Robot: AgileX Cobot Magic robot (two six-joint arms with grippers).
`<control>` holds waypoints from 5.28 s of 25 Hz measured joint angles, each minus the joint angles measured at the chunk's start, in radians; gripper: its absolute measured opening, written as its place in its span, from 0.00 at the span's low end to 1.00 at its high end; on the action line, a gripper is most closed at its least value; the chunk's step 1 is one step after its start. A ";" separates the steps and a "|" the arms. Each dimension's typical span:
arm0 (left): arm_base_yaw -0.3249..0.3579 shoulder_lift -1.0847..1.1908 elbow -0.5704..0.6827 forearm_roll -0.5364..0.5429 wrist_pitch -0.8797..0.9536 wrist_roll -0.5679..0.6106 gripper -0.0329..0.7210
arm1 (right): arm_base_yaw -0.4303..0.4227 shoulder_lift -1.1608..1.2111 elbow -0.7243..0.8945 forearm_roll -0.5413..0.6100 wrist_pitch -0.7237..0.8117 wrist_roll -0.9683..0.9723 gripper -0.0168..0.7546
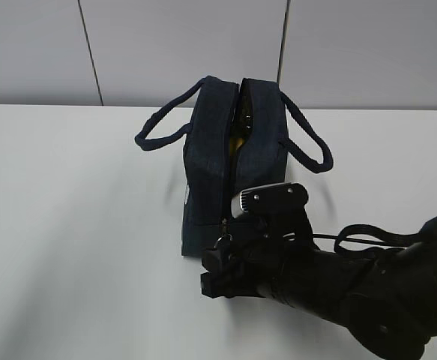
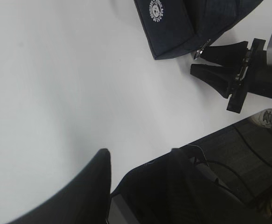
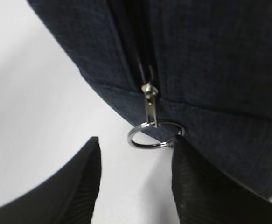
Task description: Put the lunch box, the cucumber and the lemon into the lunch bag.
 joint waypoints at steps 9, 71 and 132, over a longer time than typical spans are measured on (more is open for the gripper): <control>0.000 0.000 0.000 0.002 0.000 0.000 0.41 | 0.000 0.024 -0.001 0.052 -0.044 0.003 0.50; 0.000 0.000 0.000 0.076 -0.002 0.000 0.41 | 0.000 0.024 0.029 0.160 -0.078 -0.092 0.34; 0.000 0.000 0.000 0.080 -0.002 0.000 0.41 | 0.000 0.058 0.050 0.043 -0.211 -0.306 0.34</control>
